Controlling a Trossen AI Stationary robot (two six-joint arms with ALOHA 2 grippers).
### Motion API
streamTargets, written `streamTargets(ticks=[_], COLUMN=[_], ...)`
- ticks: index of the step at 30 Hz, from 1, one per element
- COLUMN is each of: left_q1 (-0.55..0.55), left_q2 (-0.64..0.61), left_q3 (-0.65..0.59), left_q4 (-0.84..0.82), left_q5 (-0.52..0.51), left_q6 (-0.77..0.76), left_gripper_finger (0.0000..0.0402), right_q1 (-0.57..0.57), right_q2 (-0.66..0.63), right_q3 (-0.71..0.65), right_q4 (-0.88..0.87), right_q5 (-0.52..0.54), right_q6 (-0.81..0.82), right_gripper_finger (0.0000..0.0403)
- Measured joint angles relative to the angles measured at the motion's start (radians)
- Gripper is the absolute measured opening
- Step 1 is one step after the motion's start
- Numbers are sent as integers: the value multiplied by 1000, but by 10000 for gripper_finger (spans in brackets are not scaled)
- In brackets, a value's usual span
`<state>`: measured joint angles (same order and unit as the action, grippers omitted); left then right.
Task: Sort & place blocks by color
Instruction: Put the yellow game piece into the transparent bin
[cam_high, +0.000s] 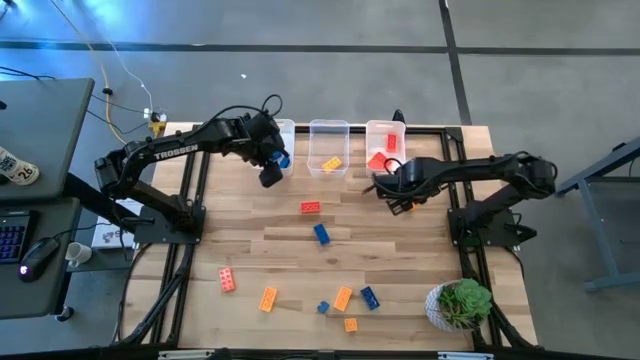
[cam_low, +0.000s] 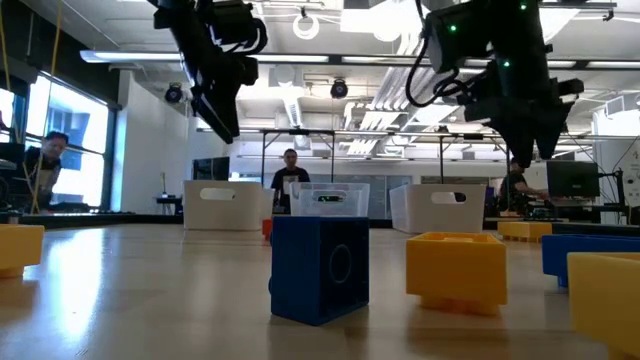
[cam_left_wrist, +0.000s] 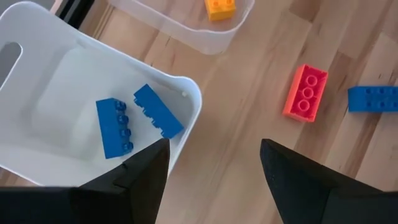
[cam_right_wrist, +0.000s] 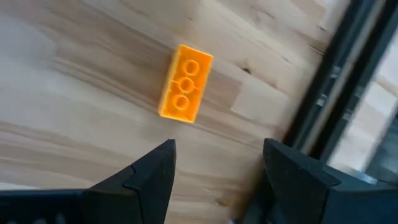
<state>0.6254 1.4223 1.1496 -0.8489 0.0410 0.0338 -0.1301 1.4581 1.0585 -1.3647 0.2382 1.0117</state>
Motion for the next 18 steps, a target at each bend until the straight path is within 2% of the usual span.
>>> streamTargets(ticks=[8, 12, 18], left_q1=[0, 0, 0], left_q2=[0, 0, 0], left_q3=[0, 0, 0], left_q4=[6, 6, 9], left_q5=[0, 0, 0], left_q6=[-32, -58, -82], left_gripper_finger=[239, 239, 239], right_q1=[-73, -101, -128], right_q2=[-98, -105, -104], right_q3=[-146, -217, -290], right_q4=[208, 311, 433], right_q5=[-55, -96, -101], right_q6=[-12, -13, -17], right_gripper_finger=[229, 229, 229])
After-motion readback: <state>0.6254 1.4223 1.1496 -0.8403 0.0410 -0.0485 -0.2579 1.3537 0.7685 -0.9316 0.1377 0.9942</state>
